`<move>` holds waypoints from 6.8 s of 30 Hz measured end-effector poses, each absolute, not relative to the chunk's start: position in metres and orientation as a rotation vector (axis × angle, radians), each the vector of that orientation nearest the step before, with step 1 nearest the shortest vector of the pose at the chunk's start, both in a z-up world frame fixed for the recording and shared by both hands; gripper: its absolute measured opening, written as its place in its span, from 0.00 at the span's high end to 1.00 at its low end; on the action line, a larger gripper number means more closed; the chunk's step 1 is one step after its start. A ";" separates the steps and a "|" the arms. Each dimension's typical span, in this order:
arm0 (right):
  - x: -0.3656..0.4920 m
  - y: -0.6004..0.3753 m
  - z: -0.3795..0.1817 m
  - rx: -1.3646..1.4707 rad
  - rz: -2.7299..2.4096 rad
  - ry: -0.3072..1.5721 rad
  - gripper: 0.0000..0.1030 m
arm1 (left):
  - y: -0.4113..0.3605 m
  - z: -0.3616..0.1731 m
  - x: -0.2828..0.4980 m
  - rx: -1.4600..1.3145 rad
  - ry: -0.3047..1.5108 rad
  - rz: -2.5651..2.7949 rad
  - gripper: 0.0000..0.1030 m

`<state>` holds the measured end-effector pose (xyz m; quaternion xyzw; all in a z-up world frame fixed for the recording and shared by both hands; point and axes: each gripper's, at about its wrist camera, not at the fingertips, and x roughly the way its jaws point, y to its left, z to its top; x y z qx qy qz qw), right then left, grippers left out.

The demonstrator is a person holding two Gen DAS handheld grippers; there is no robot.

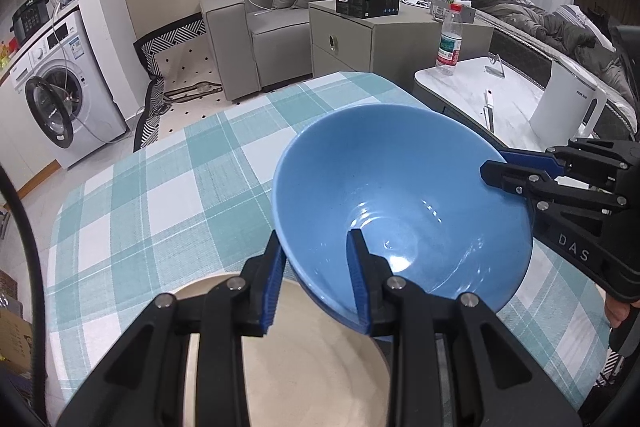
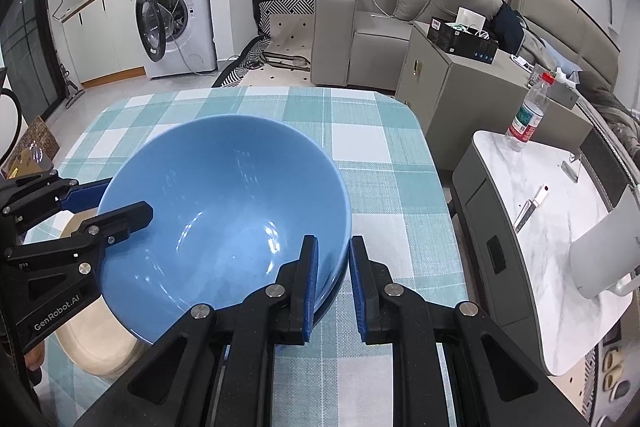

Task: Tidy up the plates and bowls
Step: 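Lift the light blue bowl with both grippers and carry it over the darker blue bowl, then lower the light blue bowl into the darker bowl and open both grippers, then close both grippers on the rim of the nested blue bowls, then lift the nested blue bowls with both grippers and carry them over the cream plates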

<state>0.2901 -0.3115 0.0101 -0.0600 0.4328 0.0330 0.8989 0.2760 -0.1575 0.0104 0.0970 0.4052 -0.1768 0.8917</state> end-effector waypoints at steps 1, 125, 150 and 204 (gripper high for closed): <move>0.290 -0.312 0.009 -0.127 0.067 0.897 0.84 | -0.159 0.010 0.275 0.212 0.837 -0.363 0.72; 0.272 -0.339 -0.010 0.145 0.256 0.923 0.59 | -0.155 -0.003 0.285 0.028 0.942 -0.494 0.59; 0.243 -0.322 0.035 0.106 0.254 0.843 0.59 | -0.135 0.039 0.256 0.017 0.837 -0.486 0.59; 0.230 -0.178 0.056 -0.009 0.488 0.828 0.59 | 0.002 0.047 0.199 -0.117 0.793 -0.226 0.59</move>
